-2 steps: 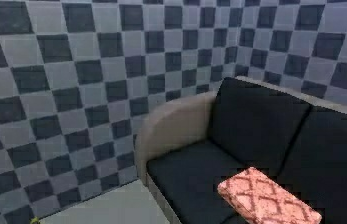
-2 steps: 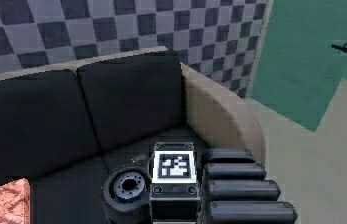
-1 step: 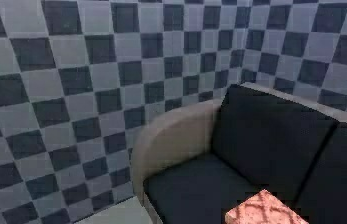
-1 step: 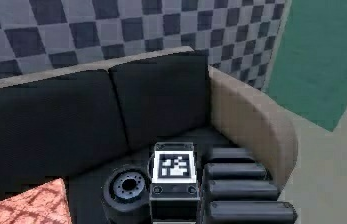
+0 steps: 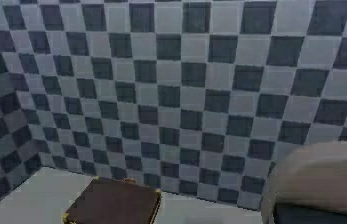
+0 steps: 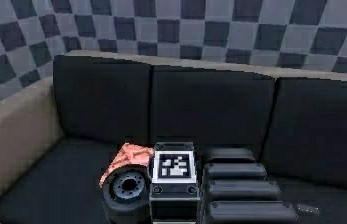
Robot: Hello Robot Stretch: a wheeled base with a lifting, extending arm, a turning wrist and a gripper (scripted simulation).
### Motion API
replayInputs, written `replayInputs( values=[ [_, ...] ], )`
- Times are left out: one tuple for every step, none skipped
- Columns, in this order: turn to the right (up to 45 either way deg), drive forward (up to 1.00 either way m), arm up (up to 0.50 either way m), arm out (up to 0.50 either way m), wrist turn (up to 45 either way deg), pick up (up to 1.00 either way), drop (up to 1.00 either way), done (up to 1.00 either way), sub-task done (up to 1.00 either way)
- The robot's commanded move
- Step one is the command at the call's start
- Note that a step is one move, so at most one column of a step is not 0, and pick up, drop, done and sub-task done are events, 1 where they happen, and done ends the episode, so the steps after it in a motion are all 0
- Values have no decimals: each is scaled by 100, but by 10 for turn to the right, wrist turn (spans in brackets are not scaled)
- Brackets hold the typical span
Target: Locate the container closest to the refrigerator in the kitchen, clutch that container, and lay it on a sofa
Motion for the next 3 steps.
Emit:
replayInputs(
  values=[
    [-450,0,0,0,0,0,0,0,0],
    [-450,0,0,0,0,0,0,0,0],
    [-150,0,0,0,0,0,0,0,0]
  ],
)
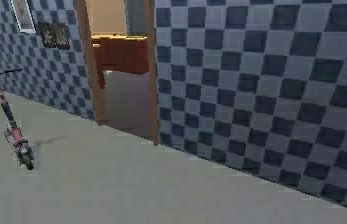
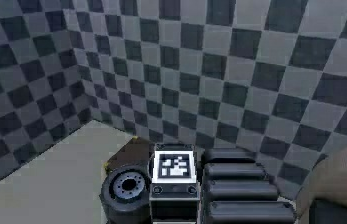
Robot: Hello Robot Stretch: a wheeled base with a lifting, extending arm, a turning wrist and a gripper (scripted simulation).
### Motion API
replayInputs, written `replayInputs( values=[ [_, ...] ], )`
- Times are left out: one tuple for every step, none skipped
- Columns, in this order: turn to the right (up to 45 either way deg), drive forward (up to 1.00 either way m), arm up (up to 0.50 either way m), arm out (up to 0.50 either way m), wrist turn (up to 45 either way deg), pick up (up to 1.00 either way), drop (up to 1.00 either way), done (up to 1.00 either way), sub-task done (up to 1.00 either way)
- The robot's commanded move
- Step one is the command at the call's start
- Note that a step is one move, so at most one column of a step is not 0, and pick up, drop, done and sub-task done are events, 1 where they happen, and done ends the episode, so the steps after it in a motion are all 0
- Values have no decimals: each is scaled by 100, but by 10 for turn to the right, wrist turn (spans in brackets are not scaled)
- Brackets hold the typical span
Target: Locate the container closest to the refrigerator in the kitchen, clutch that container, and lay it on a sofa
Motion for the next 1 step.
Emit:
replayInputs(
  values=[
    [450,0,0,0,0,0,0,0,0]
  ],
)
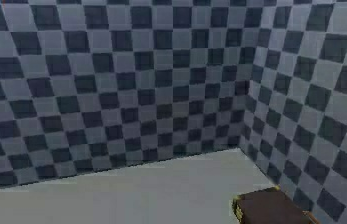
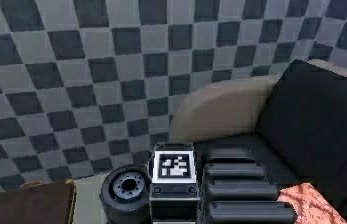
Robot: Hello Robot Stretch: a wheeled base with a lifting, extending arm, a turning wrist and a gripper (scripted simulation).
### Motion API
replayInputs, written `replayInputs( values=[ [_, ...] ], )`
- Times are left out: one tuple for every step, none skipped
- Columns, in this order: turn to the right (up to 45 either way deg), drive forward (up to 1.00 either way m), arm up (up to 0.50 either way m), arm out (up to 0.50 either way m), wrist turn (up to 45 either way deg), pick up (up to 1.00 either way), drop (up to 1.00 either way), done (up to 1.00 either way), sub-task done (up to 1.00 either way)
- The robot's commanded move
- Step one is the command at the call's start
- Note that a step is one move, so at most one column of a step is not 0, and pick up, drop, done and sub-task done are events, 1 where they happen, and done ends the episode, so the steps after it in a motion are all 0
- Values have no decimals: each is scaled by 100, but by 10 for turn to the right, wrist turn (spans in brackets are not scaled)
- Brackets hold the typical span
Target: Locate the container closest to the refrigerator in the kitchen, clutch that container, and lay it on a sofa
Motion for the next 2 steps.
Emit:
replayInputs(
  values=[
    [450,0,0,0,0,0,0,0,0],
    [450,0,0,0,0,0,0,0,0]
  ],
)
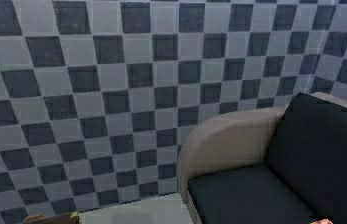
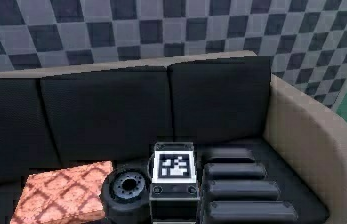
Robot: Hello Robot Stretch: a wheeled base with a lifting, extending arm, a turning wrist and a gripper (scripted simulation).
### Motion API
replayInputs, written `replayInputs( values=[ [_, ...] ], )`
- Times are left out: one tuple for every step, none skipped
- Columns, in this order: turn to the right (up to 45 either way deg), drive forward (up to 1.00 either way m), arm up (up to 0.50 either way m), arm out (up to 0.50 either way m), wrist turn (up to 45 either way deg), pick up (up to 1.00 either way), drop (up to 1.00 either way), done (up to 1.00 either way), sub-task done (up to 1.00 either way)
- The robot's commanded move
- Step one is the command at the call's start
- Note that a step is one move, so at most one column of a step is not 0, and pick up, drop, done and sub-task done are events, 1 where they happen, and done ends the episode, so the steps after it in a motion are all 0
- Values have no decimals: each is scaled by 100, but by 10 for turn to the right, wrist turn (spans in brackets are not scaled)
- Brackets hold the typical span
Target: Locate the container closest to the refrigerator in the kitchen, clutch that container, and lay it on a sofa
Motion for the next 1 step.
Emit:
replayInputs(
  values=[
    [0,0,0,30,0,0,0,0,0]
  ],
)
